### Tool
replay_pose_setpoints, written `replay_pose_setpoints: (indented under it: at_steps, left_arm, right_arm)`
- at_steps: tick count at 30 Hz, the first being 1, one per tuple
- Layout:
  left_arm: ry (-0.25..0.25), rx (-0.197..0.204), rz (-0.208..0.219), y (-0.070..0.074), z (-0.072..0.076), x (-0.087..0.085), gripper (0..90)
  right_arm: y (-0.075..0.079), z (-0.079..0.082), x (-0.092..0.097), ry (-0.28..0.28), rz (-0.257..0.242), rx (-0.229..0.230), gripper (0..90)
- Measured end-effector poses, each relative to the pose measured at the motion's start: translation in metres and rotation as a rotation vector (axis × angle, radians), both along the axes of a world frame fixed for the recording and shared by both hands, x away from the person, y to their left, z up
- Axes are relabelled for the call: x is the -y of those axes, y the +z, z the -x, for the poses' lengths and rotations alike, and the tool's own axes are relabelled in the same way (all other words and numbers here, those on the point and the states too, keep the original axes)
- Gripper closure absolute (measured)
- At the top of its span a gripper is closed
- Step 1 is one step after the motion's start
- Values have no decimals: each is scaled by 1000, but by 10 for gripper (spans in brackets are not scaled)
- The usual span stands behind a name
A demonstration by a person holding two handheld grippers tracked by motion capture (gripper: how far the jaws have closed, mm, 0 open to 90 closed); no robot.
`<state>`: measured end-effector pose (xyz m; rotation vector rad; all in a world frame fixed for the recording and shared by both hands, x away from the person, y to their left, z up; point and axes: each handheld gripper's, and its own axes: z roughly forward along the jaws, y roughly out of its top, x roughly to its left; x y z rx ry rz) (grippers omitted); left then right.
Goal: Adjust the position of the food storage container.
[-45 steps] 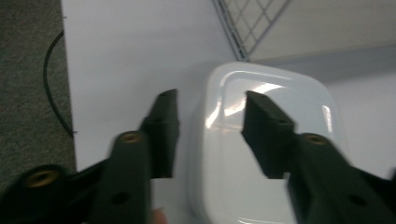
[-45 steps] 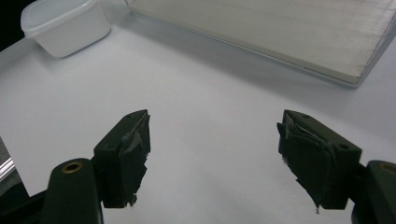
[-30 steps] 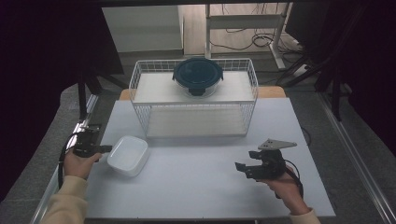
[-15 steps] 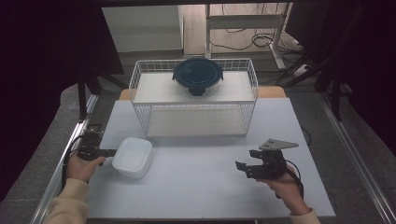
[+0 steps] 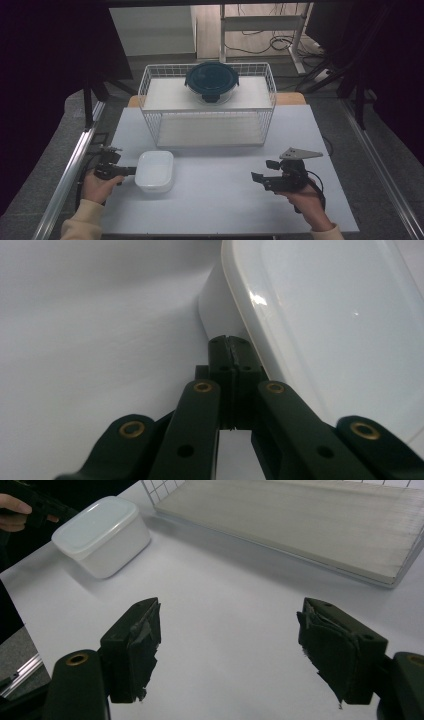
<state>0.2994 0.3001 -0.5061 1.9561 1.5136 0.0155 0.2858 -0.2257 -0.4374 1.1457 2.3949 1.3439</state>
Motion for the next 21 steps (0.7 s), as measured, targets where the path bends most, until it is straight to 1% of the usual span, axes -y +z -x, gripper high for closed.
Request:
replay_pose_setpoints:
  at_steps: [3,8,11,14,21]
  left_arm:
    - [-14,1,2,0,1,8,900]
    - [-37,0,29,0,0,17,900]
    - [-50,1,53,-1,1,25,900]
    - [-62,5,65,-1,1,31,900]
    - [-92,-9,92,-4,0,42,900]
  right_arm:
    - [0,0,0,0,-2,-2,248]
    - [-1,0,0,3,0,-9,248]
    - [-1,-1,0,0,2,-9,249]
    - [-1,0,0,3,4,-9,249]
    - [1,1,-1,4,-1,-4,249]
